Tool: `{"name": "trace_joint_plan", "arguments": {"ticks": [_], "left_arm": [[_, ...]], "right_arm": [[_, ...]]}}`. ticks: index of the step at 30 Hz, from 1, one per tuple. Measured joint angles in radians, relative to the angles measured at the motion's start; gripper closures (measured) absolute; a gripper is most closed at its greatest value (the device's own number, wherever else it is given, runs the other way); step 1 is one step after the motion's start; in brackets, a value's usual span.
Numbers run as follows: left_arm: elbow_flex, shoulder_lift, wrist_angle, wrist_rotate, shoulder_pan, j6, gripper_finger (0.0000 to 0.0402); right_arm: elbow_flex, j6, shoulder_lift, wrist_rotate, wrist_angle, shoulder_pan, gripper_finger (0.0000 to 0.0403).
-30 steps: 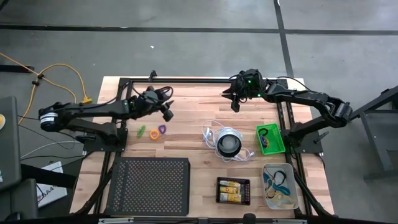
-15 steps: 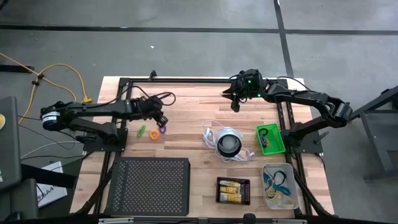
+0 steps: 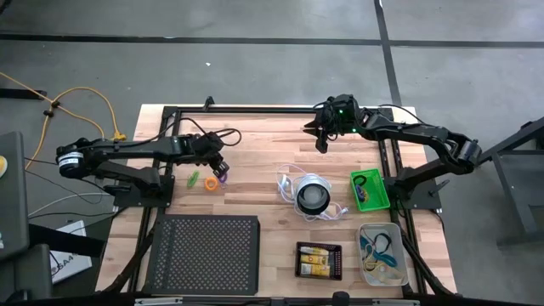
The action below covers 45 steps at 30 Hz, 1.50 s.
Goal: Pick & Place Office Desk Supplies
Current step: Put the purple spring keychain into the green bin
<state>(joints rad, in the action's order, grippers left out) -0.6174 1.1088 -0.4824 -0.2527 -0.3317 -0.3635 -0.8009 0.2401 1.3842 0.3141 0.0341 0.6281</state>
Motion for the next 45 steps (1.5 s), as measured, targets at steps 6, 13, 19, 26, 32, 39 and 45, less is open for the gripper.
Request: {"name": "trace_joint_plan", "arguments": {"ticks": [6, 13, 19, 26, 32, 39, 45], "left_arm": [[0.0, 0.0, -0.01, 0.0, 0.001, -0.056, 0.0289], [0.0, 0.0, -0.066, 0.05, 0.001, -0.073, 0.0289], [0.0, -0.024, -0.138, 0.146, -0.01, -0.03, 0.0289], [0.018, -0.031, -0.192, 0.173, -0.013, 0.01, 0.0289], [0.117, -0.032, -0.089, 0.179, -0.013, 0.006, 0.0289], [0.194, -0.032, 0.063, 0.2, -0.013, -0.003, 0.0289], [0.195, -0.032, 0.125, 0.201, -0.013, -0.003, 0.0289]], "right_arm": [[0.0, 0.0, 0.0, 0.0, 0.0, 0.0, 0.0333], [0.0, 0.0, 0.0, 0.0, 0.0, 0.0, 0.0333], [0.0, 0.0, 0.0, 0.0, 0.0, 0.0, 0.0333], [0.0, 0.0, 0.0, 0.0, 0.0, 0.0, 0.0333], [0.0, 0.0, 0.0, 0.0, 0.0, 0.0, 0.0333], [0.0, 0.0, 0.0, 0.0, 0.0, 0.0, 0.0333], [0.0, 0.0, 0.0, 0.0, 0.0, 0.0, 0.0333]]}}
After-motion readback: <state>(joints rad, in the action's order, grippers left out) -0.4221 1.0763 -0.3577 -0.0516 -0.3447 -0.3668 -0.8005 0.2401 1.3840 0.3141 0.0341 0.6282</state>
